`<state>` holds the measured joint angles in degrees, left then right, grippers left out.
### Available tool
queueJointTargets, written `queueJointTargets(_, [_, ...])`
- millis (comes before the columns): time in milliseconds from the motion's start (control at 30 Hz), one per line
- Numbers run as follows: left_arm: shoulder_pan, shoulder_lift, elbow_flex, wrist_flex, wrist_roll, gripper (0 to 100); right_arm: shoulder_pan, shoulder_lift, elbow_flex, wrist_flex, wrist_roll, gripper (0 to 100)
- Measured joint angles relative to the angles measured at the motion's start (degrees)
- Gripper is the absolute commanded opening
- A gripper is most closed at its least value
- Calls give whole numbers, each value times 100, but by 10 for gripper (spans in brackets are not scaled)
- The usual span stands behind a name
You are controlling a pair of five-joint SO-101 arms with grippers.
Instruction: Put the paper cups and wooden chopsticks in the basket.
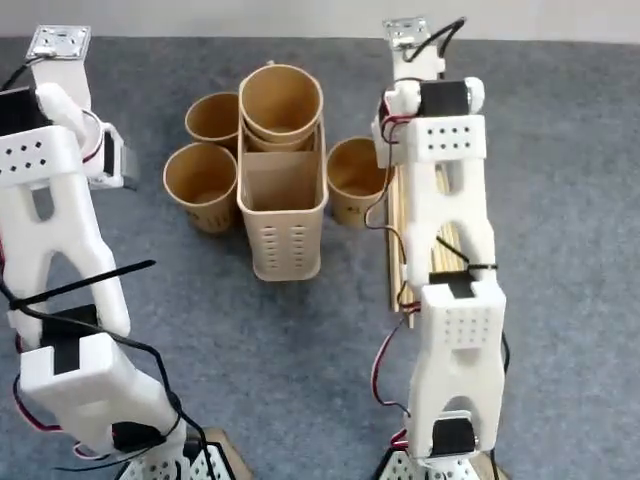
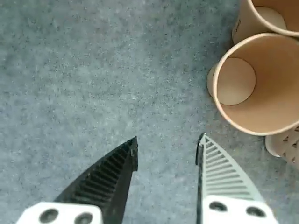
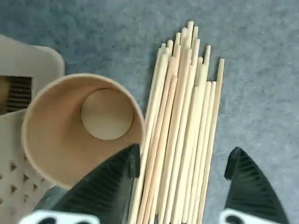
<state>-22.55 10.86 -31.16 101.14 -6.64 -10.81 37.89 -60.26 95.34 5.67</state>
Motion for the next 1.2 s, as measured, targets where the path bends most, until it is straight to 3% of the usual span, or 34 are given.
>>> queueJointTargets(833, [9, 0, 431, 0, -229, 228, -220, 334, 18, -334, -35, 293])
queueJointTargets(1200, [527, 0, 1064, -290, -220, 225, -264, 334, 44, -343, -35, 293])
